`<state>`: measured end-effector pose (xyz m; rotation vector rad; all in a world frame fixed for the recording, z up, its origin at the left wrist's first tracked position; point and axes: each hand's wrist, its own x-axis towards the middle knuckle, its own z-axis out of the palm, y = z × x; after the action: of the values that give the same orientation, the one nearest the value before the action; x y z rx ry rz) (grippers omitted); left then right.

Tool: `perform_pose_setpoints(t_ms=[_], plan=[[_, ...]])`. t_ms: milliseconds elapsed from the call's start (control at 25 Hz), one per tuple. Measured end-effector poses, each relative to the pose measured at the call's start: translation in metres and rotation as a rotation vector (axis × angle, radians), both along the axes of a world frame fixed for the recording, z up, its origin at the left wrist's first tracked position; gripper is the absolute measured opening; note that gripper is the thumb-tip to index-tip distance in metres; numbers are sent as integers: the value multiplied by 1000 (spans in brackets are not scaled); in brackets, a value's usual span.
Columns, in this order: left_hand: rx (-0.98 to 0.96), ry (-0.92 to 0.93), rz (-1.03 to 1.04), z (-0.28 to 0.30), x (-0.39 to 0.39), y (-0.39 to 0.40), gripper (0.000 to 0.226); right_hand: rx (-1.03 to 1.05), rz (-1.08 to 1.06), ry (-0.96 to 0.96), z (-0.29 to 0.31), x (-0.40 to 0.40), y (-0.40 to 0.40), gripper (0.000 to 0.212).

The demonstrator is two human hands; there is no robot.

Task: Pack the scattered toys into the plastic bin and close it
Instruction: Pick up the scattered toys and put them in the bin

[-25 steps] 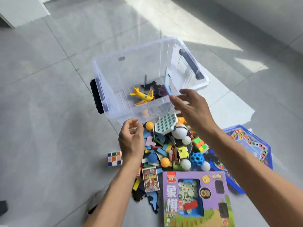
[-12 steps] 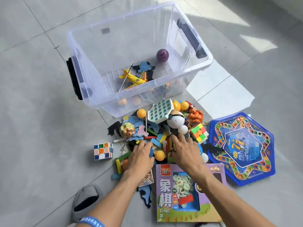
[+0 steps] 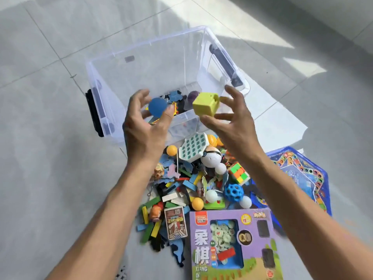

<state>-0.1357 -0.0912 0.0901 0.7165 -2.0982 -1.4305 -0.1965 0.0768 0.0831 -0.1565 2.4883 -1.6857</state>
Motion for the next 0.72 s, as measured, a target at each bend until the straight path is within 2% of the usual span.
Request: perform_pose_setpoints(t_ms=[80, 160, 240, 320, 400, 480, 600, 720], plan=[[-118, -9, 2, 13, -10, -8, 49, 128, -20, 39, 6, -19, 8, 70], [-176, -99, -60, -1, 11, 8, 38, 299, -22, 76, -13, 4, 31, 53], [-154, -294, -174, -38, 44, 37, 31, 442, 49, 46, -54, 48, 50, 37], [-185, -548, -343, -87, 72, 65, 24, 636, 183, 43, -103, 88, 58, 30], [-288, -756, -533, -123, 93, 81, 22, 815, 373, 49, -142, 113, 62, 31], [-401, -884, -682, -146, 108, 90, 35, 956, 524, 66, -165, 133, 64, 37], [-510, -931, -852, -168, 112, 103, 50, 871, 518, 103, -189, 146, 70, 46], [-349, -819, -771, -171, 99, 98, 46, 581, 246, -47, -157, 128, 62, 40]])
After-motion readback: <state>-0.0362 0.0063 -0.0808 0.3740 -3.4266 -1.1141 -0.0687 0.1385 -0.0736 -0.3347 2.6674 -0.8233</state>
